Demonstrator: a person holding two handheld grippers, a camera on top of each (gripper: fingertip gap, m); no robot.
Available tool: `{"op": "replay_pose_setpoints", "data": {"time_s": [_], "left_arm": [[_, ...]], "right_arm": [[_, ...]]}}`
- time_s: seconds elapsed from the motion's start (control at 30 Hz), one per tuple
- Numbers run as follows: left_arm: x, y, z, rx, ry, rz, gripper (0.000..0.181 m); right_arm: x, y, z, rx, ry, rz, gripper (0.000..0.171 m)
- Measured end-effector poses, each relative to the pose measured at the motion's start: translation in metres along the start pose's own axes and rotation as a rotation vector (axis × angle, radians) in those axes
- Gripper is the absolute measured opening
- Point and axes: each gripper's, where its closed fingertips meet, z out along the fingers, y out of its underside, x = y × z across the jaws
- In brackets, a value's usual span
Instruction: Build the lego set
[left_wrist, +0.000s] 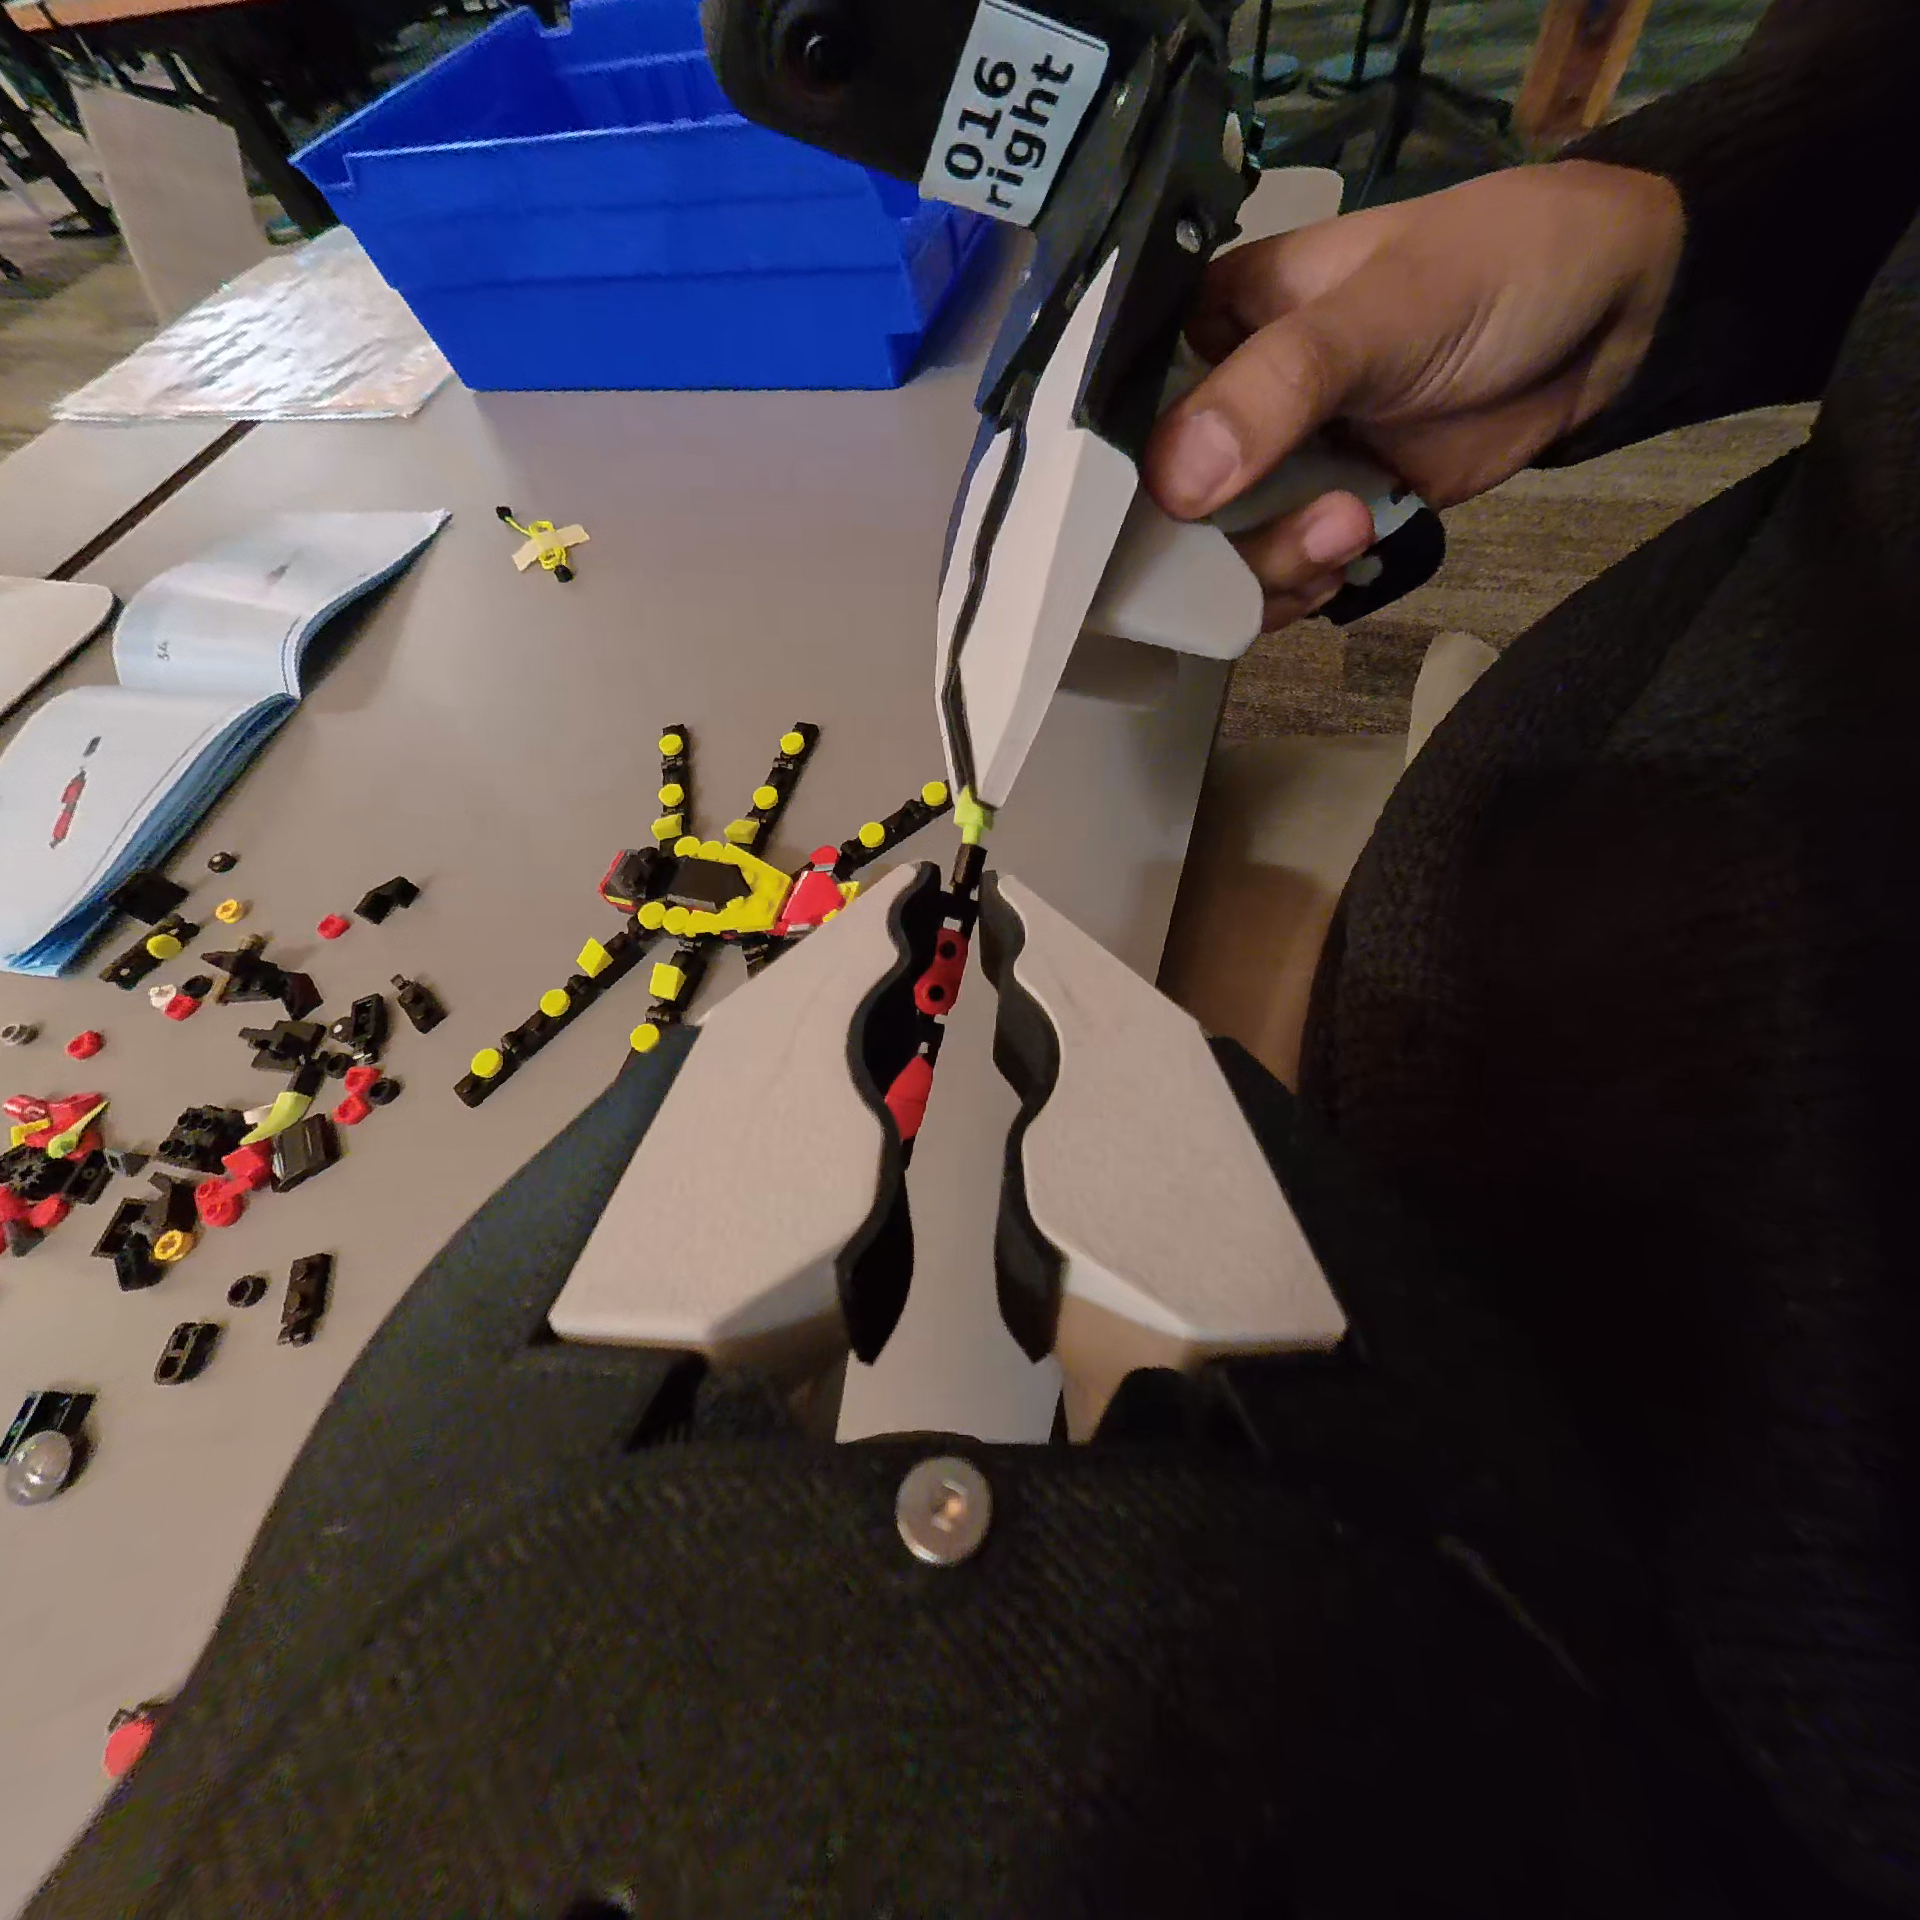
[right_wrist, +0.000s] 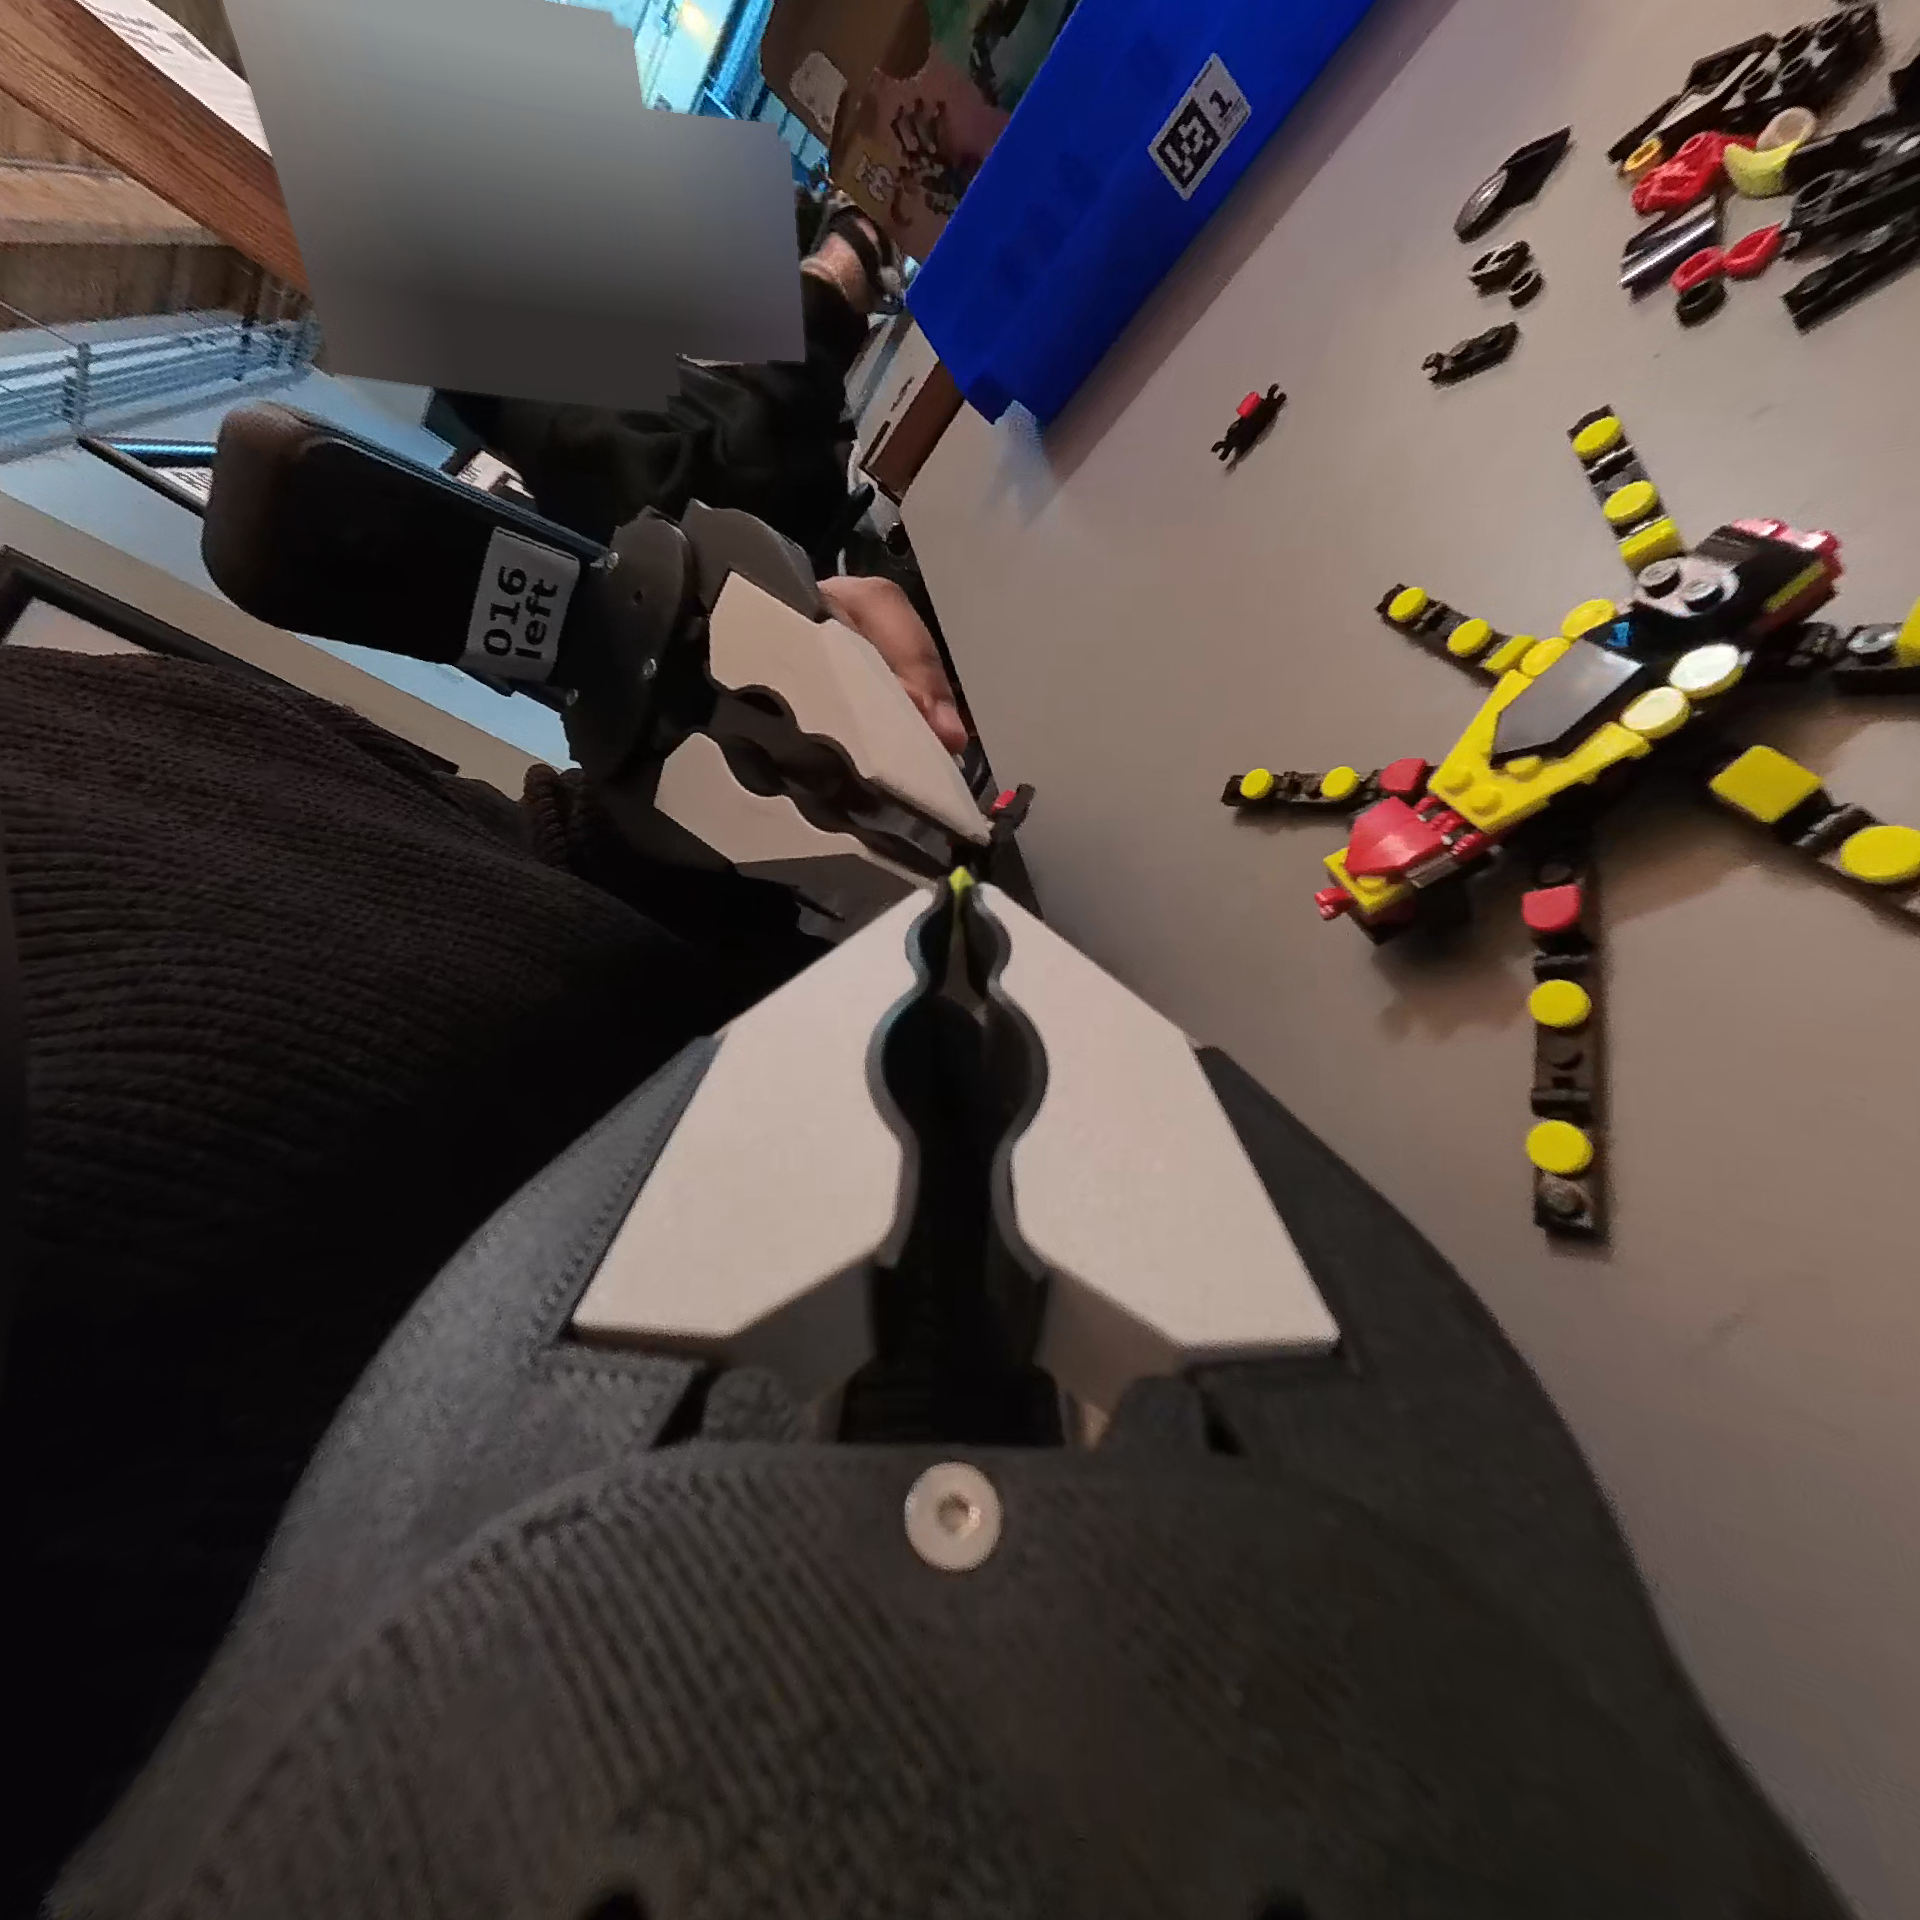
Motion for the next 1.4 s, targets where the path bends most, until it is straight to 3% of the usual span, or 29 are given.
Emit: {"op": "replay_pose_setpoints", "data": {"time_s": [1.17,1.4], "left_arm": [[-0.001,0.004,0.005,-0.035,-0.026,0.003,0.003],[0.003,-0.010,0.004,0.031,0.002,-0.071,0.000]], "right_arm": [[0.008,0.005,0.002,0.007,0.032,0.061,0.000],[0.009,0.011,0.010,-0.004,0.057,0.041,0.000]]}}
